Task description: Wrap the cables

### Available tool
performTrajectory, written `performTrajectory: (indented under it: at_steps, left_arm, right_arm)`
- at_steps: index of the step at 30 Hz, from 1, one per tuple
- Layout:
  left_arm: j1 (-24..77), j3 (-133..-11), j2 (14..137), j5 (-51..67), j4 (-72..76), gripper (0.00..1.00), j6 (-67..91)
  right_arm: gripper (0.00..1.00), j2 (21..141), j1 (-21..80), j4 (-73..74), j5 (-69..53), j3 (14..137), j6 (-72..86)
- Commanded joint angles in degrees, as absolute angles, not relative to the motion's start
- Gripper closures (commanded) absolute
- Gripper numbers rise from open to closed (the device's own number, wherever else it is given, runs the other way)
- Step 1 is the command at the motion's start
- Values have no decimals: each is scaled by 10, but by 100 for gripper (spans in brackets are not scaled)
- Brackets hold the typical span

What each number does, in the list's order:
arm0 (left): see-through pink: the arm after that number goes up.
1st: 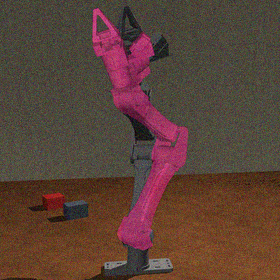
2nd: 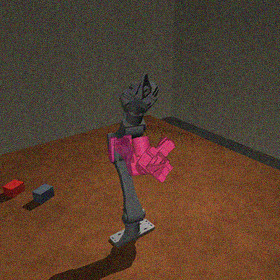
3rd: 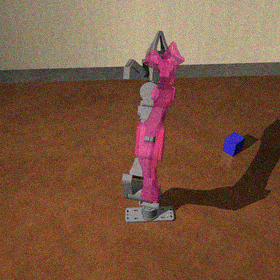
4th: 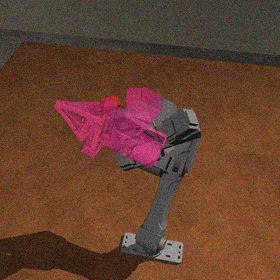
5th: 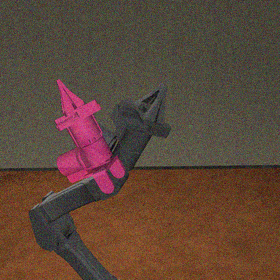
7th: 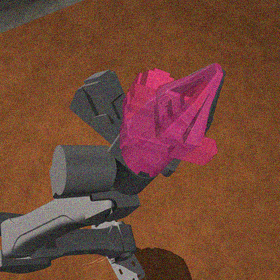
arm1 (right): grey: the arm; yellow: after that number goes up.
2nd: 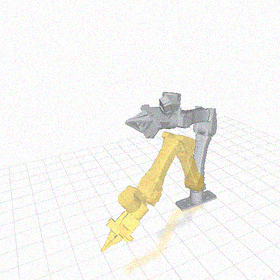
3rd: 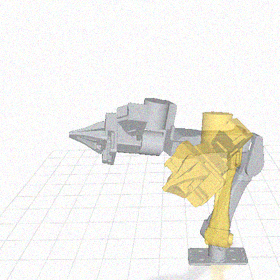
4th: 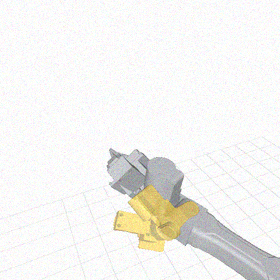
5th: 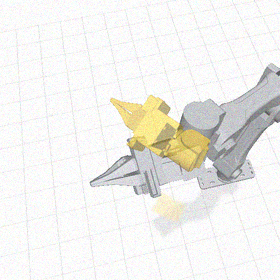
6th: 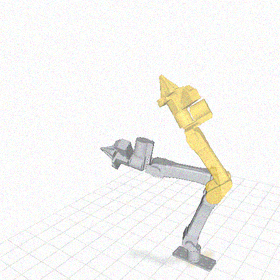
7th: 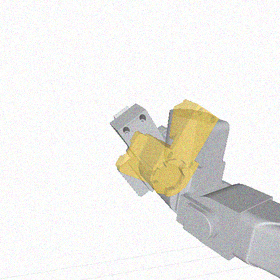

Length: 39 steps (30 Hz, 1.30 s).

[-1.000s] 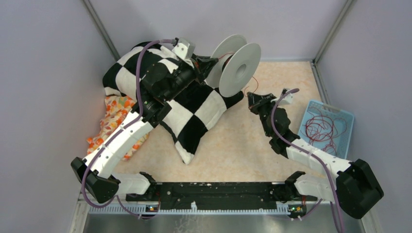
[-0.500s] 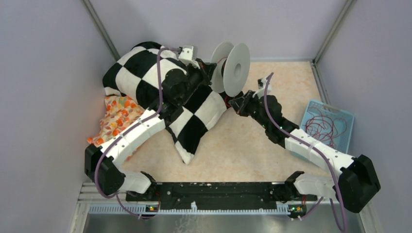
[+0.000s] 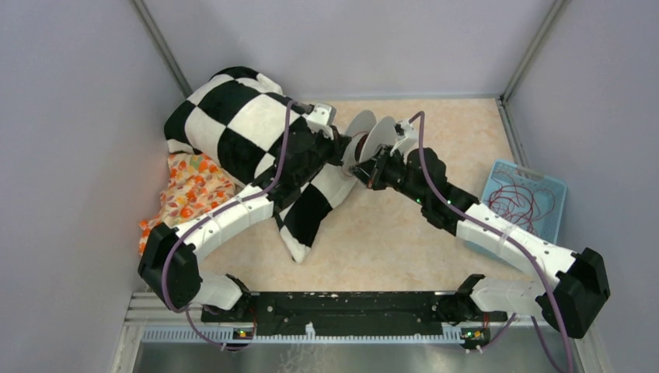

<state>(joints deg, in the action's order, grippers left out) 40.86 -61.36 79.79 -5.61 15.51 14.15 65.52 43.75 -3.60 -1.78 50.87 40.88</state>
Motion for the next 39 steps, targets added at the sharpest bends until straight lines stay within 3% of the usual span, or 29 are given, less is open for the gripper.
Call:
performTrajectory:
  at_steps: [1, 15, 24, 31, 39]
  left_arm:
    - [412, -603, 750, -4, 244, 100, 118]
    - [413, -544, 712, 111, 278, 100, 70]
    - [413, -498, 676, 145, 375, 100, -60]
    - [401, -557, 660, 279, 233, 100, -208]
    - [363, -651, 666, 462, 14, 100, -315]
  right_arm:
    - [100, 640, 438, -56, -19, 555, 406]
    - [100, 611, 401, -87, 48, 522, 453]
    - [100, 607, 400, -63, 34, 528, 451]
    - [100, 594, 401, -3, 4, 569, 397]
    - [100, 610, 396, 175, -80, 679, 243]
